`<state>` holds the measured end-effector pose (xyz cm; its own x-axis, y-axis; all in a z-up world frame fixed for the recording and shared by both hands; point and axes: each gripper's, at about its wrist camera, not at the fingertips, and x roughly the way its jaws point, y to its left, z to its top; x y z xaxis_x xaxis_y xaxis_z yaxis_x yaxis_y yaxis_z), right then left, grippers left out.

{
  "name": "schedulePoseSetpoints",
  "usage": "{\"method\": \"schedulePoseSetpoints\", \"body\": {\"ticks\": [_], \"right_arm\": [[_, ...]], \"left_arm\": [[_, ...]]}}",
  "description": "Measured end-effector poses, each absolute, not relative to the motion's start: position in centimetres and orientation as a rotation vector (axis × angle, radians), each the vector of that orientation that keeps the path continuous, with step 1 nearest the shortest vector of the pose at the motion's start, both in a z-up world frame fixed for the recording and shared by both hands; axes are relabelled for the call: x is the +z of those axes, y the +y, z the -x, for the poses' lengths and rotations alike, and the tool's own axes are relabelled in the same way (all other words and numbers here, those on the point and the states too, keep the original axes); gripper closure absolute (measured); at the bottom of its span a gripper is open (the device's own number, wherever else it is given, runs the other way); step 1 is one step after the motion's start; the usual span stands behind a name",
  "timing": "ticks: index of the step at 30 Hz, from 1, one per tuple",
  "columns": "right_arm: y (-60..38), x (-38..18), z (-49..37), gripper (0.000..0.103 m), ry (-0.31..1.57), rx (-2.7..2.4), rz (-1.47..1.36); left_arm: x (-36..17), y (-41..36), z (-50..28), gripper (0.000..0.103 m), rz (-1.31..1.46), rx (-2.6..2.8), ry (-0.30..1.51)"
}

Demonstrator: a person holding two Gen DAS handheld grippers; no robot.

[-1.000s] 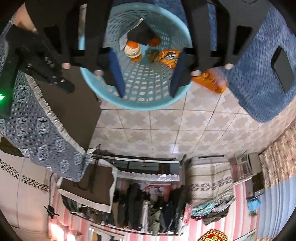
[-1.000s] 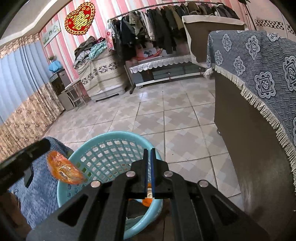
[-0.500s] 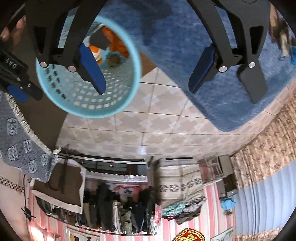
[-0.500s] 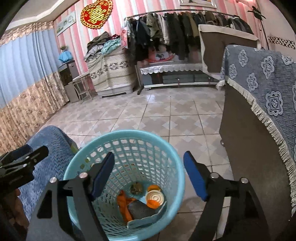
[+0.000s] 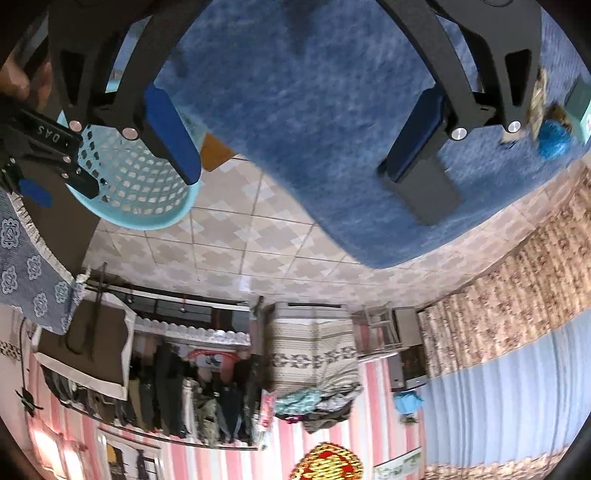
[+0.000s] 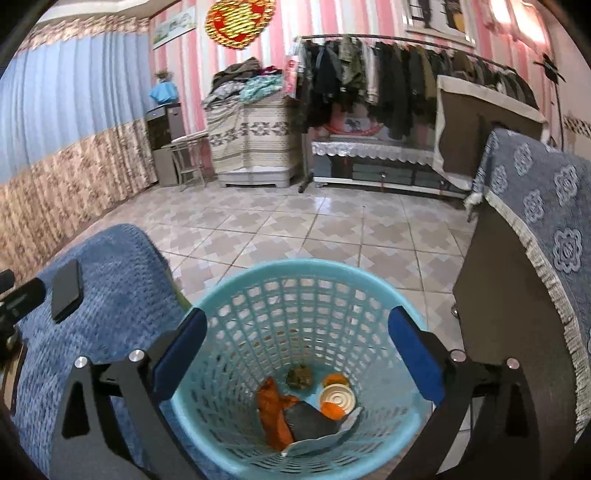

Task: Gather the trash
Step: 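Move both tools back over the rug toward the remaining trash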

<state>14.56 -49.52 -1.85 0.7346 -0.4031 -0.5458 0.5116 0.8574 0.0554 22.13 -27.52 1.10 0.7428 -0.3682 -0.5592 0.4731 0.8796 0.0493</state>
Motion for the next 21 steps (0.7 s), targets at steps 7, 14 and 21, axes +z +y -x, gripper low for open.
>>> {"method": "schedulePoseSetpoints", "body": {"ticks": [7,14,21], "right_arm": [[-45.5,-1.3,-16.2,0.005,0.552,-0.438,-0.132],[-41.5,-0.8,-16.9,0.005,0.507,-0.351,-0.132],[-37.8,-1.7,-18.4,0.005,0.512,-0.287,-0.087]], "left_arm": [[0.1,-20.3,-21.5,0.006,-0.126,-0.359,0.567],[-2.0,-13.7,-21.1,0.006,-0.114,-0.266,0.591],[-3.3,-7.4,-21.4,0.006,-0.051,-0.175,0.616]]}}
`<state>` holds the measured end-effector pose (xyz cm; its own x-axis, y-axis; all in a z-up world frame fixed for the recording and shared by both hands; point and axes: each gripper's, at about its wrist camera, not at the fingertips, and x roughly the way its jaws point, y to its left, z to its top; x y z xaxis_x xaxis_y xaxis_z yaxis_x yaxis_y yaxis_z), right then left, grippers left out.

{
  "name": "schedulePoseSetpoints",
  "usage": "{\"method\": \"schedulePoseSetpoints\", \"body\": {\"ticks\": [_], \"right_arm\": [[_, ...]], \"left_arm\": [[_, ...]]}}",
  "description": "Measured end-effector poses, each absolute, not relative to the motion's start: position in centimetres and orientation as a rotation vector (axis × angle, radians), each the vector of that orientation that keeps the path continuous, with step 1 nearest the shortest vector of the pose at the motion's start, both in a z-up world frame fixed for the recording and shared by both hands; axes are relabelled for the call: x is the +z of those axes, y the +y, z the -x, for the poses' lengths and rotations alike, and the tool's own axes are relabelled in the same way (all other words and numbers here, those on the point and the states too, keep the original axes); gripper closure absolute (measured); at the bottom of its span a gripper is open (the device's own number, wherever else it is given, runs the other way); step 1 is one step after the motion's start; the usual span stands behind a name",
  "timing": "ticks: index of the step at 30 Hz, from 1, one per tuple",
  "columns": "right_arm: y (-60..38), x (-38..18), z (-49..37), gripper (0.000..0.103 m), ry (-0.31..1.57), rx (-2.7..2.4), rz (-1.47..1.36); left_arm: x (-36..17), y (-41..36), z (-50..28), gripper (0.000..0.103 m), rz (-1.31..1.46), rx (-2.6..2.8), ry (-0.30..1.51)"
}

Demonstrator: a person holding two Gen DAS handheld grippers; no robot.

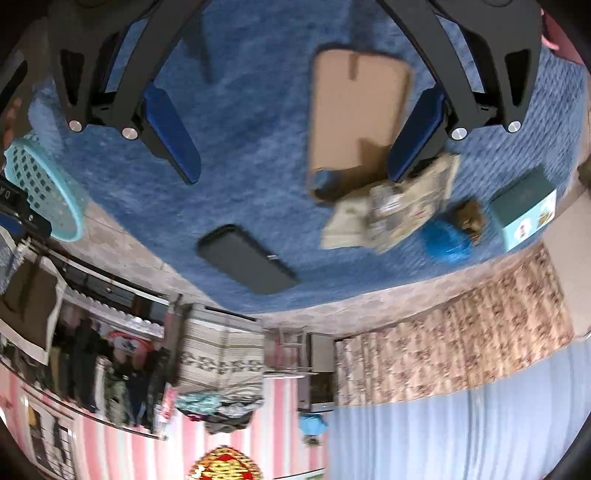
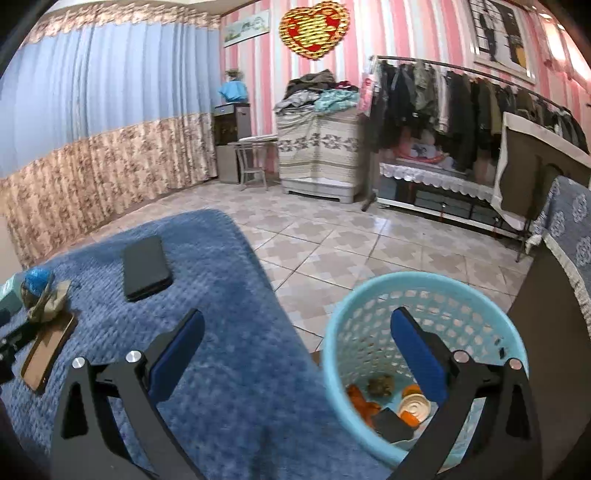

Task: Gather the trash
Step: 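Move both tools back over the rug toward the remaining trash, then grasp the grey printed snack bag with the left tool while the right tool grasps the beige cloth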

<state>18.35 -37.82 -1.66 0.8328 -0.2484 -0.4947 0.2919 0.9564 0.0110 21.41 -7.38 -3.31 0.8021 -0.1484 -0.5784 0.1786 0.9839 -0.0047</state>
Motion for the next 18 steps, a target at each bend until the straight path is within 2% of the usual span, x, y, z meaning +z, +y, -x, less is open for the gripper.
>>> {"method": "schedulePoseSetpoints", "body": {"ticks": [12,18], "right_arm": [[-31.1,-3.6,-20.7,0.005,0.560,-0.168,0.175],[-29.9,-4.0,-21.0,0.005,0.576,-0.132,0.242]], "left_arm": [[-6.5,1.1,-23.6,0.006,0.034,-0.021,0.688],[-6.9,2.9,-25.1,0.006,0.052,0.007,0.692]]}}
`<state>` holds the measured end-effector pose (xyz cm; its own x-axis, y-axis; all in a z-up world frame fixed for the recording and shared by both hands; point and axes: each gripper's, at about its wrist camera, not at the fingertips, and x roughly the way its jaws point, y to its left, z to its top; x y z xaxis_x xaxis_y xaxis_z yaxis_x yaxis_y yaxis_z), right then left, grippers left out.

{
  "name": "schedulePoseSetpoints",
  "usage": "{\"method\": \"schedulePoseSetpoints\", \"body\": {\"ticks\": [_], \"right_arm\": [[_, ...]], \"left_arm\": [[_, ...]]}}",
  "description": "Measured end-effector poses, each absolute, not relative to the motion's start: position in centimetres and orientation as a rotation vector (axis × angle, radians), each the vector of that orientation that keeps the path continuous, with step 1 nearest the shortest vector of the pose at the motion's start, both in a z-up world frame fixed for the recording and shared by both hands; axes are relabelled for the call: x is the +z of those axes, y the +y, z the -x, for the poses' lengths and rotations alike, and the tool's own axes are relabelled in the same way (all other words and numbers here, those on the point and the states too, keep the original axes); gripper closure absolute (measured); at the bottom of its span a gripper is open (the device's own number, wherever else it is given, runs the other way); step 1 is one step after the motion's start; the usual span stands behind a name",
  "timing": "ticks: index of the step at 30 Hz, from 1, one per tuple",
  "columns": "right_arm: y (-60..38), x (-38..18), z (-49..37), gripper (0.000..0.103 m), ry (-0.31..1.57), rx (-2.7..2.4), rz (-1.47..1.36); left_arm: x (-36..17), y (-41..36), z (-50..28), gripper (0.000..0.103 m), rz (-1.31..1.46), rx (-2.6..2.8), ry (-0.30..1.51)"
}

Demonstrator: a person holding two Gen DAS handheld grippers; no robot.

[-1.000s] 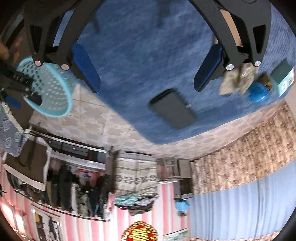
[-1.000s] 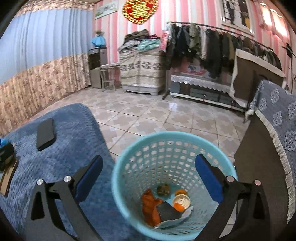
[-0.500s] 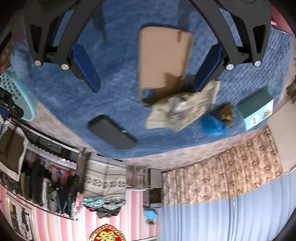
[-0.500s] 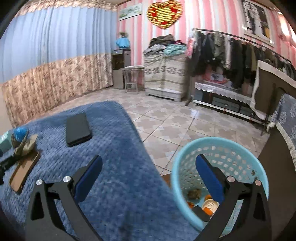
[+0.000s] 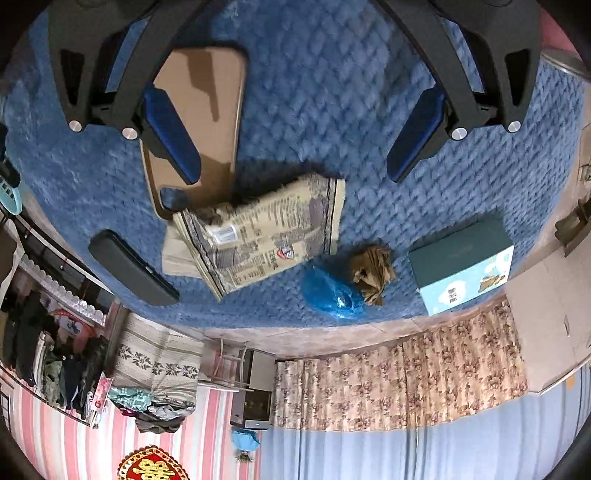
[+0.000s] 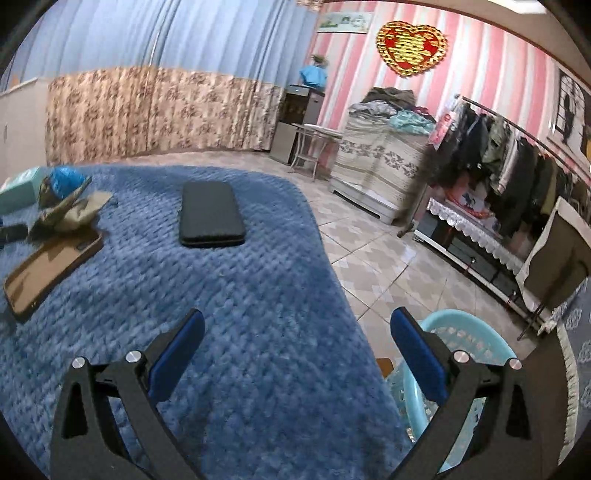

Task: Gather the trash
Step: 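Grasp the grey printed snack bag with the left tool while the right tool grasps the beige cloth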

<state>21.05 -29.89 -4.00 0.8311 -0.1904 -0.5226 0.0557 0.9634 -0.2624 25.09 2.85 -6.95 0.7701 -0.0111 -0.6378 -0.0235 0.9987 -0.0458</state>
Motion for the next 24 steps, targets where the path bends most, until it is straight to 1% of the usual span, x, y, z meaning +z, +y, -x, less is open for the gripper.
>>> {"method": "schedulePoseSetpoints", "body": {"ticks": [4,5,6,7,9,10,12,13,20,24], "right_arm": [[-29.6,-4.4,-21.3,0.005,0.597,-0.111,0.234],[-29.6,-4.5,-21.4,0.005,0.602,-0.109,0.232],[-29.6,-4.6,-21.5,0.005,0.606,-0.108,0.229],[-29.5,-4.7,-21.7,0.005,0.609,-0.107,0.226],[-29.4,-4.9,-21.8,0.005,0.614,-0.104,0.222],[-29.3,-5.0,-21.8,0.005,0.617,-0.101,0.222],[-29.0,-5.2,-21.9,0.005,0.622,-0.094,0.227],[-28.8,-5.3,-21.9,0.005,0.626,-0.089,0.230],[-27.9,-5.2,-21.9,0.005,0.644,-0.032,0.191],[-27.0,-4.6,-22.9,0.005,0.647,0.004,0.135]], "left_arm": [[-6.7,2.1,-26.7,0.006,0.023,-0.025,0.674],[-6.9,2.0,-27.2,0.009,0.029,-0.044,0.681],[-7.1,1.8,-27.5,0.017,0.031,-0.060,0.695],[-7.4,1.5,-28.2,0.022,0.025,-0.087,0.725],[-8.1,1.1,-29.1,0.051,0.005,-0.118,0.771],[-8.3,1.2,-29.3,0.058,0.009,-0.131,0.783],[-8.1,1.9,-29.2,0.082,0.052,-0.149,0.777],[-8.0,2.2,-29.1,0.088,0.066,-0.150,0.771],[-6.6,5.7,-26.3,0.097,0.062,-0.062,0.679],[-6.2,8.2,-24.8,0.098,0.067,0.026,0.632]]}}
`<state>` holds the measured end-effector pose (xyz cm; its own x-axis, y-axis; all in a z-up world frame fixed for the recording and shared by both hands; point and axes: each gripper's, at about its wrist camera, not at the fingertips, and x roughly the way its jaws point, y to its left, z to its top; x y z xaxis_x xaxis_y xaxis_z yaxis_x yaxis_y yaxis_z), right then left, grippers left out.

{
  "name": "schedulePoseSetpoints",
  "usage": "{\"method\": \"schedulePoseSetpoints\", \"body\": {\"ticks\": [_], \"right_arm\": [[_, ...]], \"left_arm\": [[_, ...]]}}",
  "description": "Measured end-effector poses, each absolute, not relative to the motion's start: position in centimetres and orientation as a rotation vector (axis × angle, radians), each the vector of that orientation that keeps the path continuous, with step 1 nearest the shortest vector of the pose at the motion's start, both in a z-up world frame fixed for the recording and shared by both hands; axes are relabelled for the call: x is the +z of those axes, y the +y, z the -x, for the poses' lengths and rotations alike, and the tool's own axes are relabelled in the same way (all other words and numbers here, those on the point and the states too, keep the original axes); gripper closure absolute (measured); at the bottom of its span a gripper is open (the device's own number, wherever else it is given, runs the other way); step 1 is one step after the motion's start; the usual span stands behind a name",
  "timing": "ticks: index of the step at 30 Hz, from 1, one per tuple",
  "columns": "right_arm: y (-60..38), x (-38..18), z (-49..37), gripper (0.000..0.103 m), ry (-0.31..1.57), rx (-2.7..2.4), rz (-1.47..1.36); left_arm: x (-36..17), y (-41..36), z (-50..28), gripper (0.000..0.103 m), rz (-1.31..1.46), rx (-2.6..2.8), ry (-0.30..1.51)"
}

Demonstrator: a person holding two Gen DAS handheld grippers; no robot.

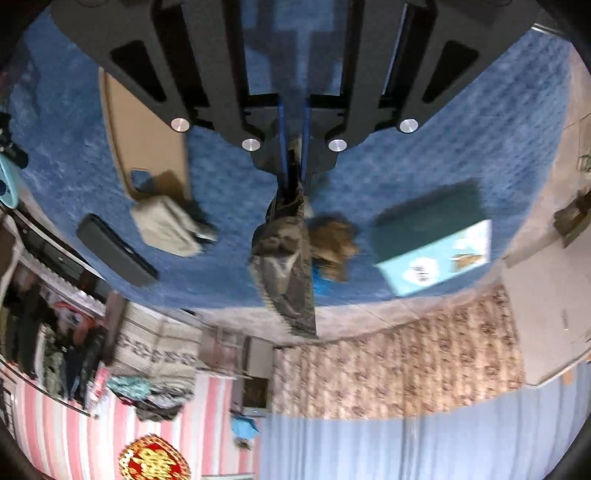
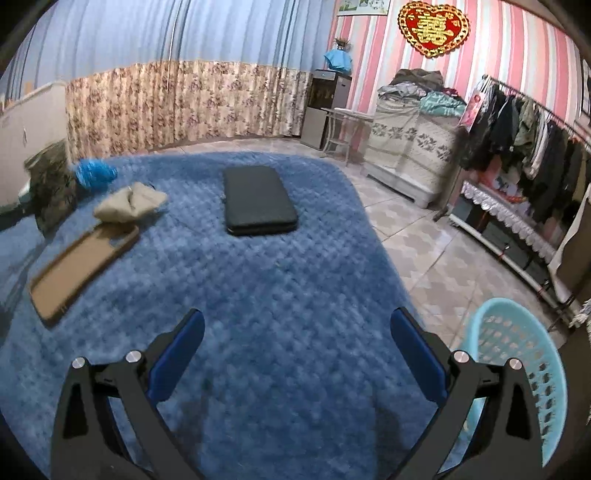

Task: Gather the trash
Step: 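Grasp the grey printed snack bag with the left tool while the right tool grasps the beige cloth, then carry the grey snack bag and beige cloth over the blue basket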

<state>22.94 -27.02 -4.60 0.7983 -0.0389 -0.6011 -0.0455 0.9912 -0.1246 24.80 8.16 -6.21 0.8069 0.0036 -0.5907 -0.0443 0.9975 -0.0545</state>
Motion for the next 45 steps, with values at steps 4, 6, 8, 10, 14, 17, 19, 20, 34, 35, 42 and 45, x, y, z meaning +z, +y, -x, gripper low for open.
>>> {"method": "schedulePoseSetpoints", "body": {"ticks": [4,6,8,10,14,17,19,20,34,35,42,45], "right_arm": [[-25.1,-4.3,-24.8,0.005,0.663,0.089,0.054],[-23.3,-4.4,-25.8,0.005,0.670,0.135,0.043],[-21.7,-4.4,-26.6,0.005,0.672,0.166,0.053],[-19.7,-4.3,-27.7,0.005,0.670,0.202,0.063],[-16.8,-4.7,-30.3,0.005,0.698,0.260,0.039],[-15.1,-5.2,-32.1,0.006,0.723,0.278,0.033],[-14.0,-5.4,-32.9,0.009,0.729,0.298,0.029],[-13.5,-5.6,-33.2,0.012,0.736,0.310,0.029],[-12.8,-5.5,-32.3,0.083,0.712,0.367,0.014],[-13.5,-5.1,-31.9,0.083,0.709,0.360,0.007],[-22.3,-2.9,-25.3,0.083,0.684,0.195,-0.055],[-27.1,-2.5,-22.7,0.083,0.675,0.068,-0.059]], "left_arm": [[-7.0,10.7,-24.6,0.098,0.172,0.045,0.630],[-7.1,11.5,-24.6,0.098,0.211,0.039,0.625],[-7.4,12.1,-24.8,0.098,0.244,0.033,0.632],[-7.7,12.5,-24.9,0.098,0.265,0.028,0.638],[-7.8,12.3,-25.3,0.098,0.265,0.039,0.646],[-7.7,11.6,-25.2,0.098,0.235,0.043,0.641],[-7.7,11.3,-25.4,0.098,0.220,0.047,0.641],[-7.6,11.0,-25.5,0.098,0.217,0.051,0.642],[-7.8,10.5,-25.8,0.098,0.208,0.064,0.654],[-7.9,10.5,-25.7,0.098,0.210,0.065,0.654],[-8.0,10.4,-25.6,0.099,0.204,0.077,0.647],[-7.4,9.9,-25.0,0.101,0.163,0.082,0.610]]}}
